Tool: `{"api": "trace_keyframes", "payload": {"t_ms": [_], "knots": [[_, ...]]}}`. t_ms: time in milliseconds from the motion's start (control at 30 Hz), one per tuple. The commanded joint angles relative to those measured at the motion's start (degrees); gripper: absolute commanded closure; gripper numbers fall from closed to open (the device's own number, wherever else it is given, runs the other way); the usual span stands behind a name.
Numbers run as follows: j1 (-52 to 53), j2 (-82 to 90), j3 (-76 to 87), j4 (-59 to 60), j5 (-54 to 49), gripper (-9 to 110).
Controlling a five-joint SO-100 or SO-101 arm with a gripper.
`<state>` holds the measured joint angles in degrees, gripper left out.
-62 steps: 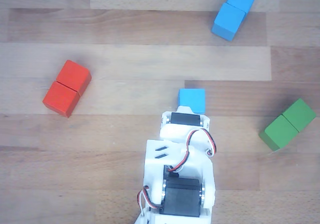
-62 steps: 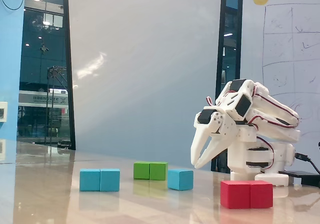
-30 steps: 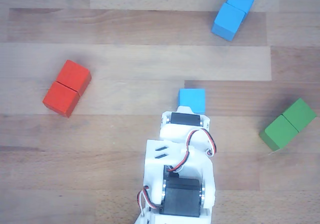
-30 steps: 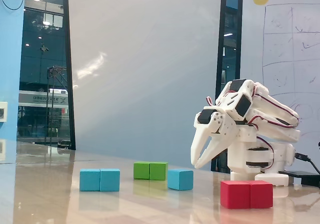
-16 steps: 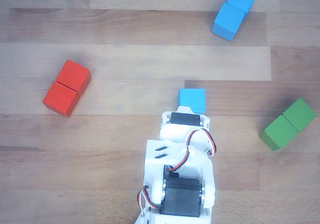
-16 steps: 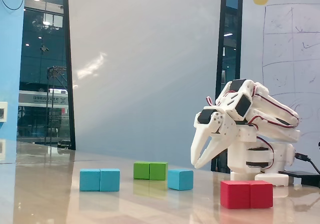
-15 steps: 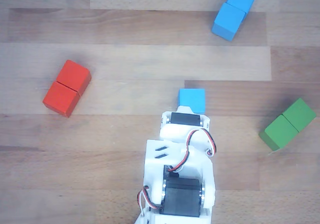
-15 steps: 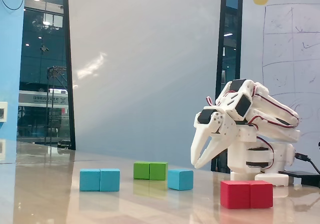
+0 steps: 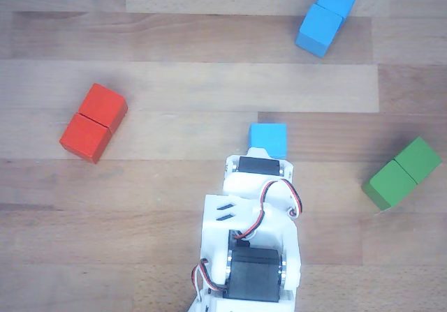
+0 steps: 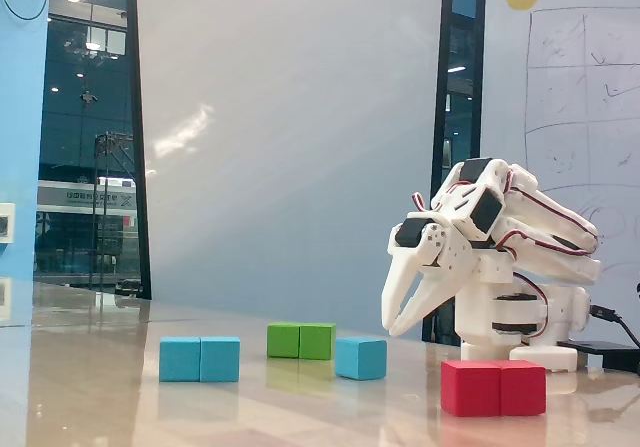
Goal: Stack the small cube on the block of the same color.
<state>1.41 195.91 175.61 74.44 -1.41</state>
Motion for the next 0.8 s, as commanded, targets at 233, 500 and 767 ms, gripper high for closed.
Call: {"api": "trace_keyframes", "payload": {"t_ms": [233,500,767], "knots": [[2.2,1.1,-3.6,-1.2,-0.5,101],[4.7,-22.3,-22.7,-4.0,-0.6,101],[4.7,-43.2,-41.4,-4.0,-0.6,101]]}}
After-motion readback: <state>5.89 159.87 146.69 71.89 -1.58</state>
